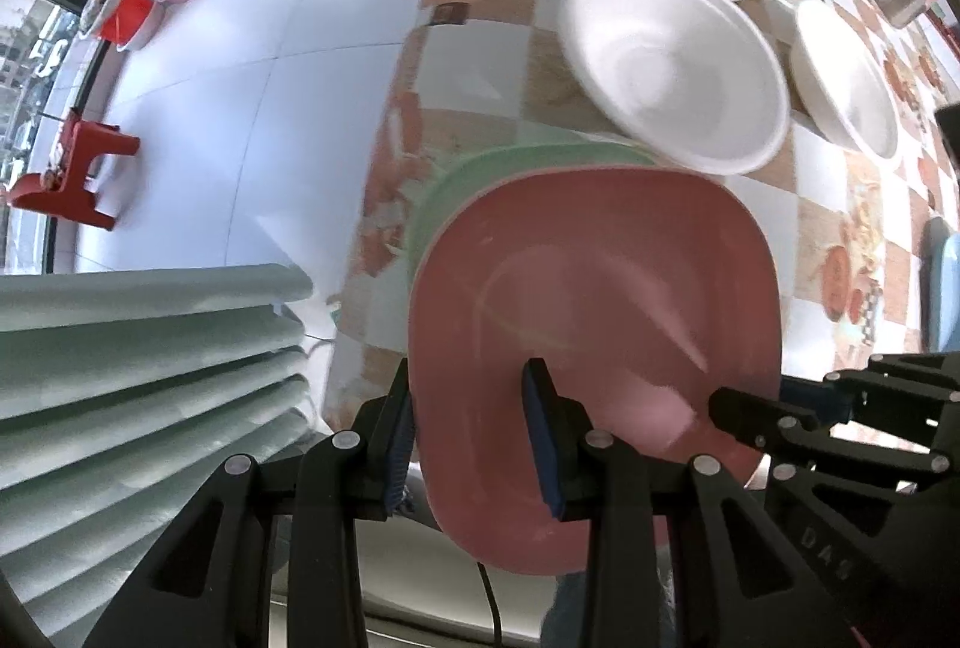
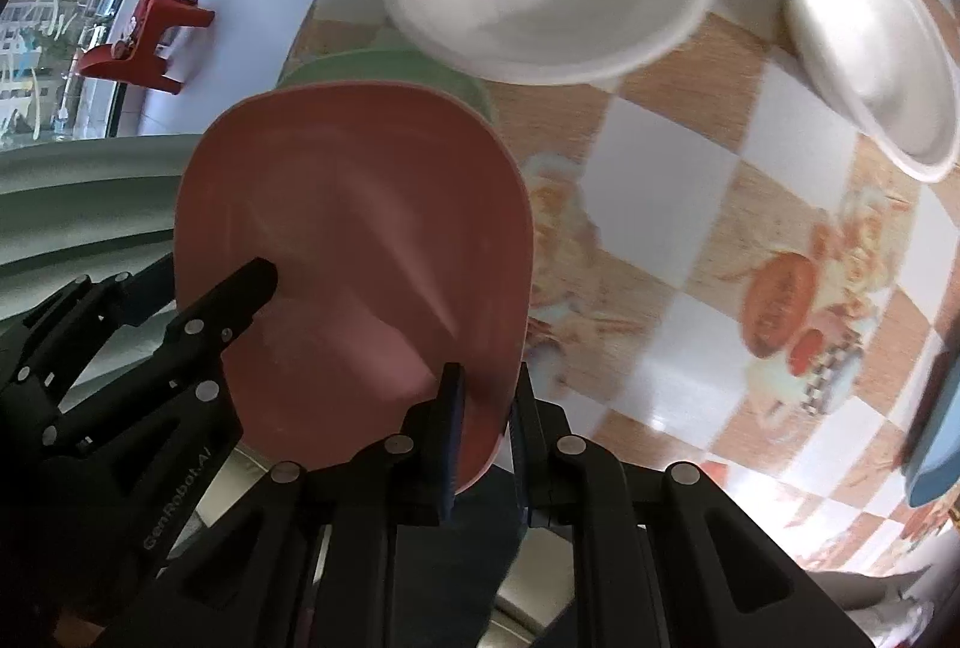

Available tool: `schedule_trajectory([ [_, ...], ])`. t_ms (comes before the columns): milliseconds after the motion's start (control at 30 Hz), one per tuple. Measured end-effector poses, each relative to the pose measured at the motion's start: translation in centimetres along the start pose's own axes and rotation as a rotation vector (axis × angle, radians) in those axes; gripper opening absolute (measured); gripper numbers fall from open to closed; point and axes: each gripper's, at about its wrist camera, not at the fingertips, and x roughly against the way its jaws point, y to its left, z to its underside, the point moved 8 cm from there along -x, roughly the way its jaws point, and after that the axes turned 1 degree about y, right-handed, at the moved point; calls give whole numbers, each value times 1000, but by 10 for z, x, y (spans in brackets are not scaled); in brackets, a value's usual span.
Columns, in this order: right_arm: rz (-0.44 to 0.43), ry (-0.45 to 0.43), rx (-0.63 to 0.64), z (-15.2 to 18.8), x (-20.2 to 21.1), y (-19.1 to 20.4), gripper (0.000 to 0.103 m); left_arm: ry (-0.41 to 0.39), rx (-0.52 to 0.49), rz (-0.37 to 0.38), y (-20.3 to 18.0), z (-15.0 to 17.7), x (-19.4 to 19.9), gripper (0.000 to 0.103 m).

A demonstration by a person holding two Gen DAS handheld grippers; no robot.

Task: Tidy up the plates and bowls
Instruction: 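Lift the pink plate with both grippers and carry it over the green plate, then lower the pink plate onto the green plate and open both grippers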

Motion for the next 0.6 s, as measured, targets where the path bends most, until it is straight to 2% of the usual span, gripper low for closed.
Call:
schedule_trajectory([
  [133, -15, 22, -13, -5, -8, 5, 17, 16, -10, -17, 16, -7, -22, 37],
  [267, -19, 43, -30, -10, -16, 8, 17, 17, -18, -22, 17, -15, -29, 37],
  [533, -1, 24, -70, -31, -21, 4, 17, 19, -20, -10, 20, -29, -48, 37],
  [600, 9, 12, -70, -35, -16, 0, 17, 21, -15, -8, 21, -26, -48, 41],
])
